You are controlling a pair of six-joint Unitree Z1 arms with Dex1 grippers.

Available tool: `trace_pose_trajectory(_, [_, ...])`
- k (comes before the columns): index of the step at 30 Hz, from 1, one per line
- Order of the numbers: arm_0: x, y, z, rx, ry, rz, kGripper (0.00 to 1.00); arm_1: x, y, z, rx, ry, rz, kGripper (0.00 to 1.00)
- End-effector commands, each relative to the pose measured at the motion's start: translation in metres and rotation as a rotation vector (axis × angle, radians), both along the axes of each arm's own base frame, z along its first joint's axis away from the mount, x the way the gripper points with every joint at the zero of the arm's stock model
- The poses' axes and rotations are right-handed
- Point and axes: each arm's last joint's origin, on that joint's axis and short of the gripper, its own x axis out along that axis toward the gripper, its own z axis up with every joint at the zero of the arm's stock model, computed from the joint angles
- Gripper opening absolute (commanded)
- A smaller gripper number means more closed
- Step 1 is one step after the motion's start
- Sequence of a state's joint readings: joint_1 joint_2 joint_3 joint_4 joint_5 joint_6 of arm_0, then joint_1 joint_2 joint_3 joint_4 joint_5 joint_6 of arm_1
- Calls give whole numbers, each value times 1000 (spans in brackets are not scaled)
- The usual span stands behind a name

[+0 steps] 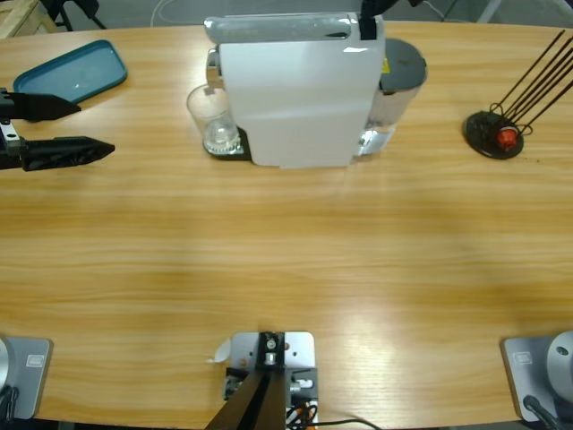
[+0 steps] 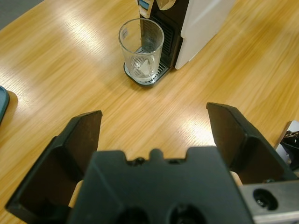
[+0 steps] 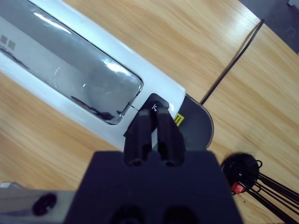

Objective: Pour coffee

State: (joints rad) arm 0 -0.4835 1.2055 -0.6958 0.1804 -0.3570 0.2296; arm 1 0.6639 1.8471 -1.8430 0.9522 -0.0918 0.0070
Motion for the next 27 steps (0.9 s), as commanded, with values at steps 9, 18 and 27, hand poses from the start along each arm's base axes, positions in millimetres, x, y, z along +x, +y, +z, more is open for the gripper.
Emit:
trace_pose_trajectory(9, [1,-2,-11,25,21,-4,968,9,5,-50,-97,108,5,0])
trace_pose_trajectory(18, [0,-1,-11,23,19,-3,968,3,0,-38,-87,53,14,0])
trace_pose_trajectory(27, [0,-1,-11,20,16,-2,968,-41,-22,54,74,-161,32,1000])
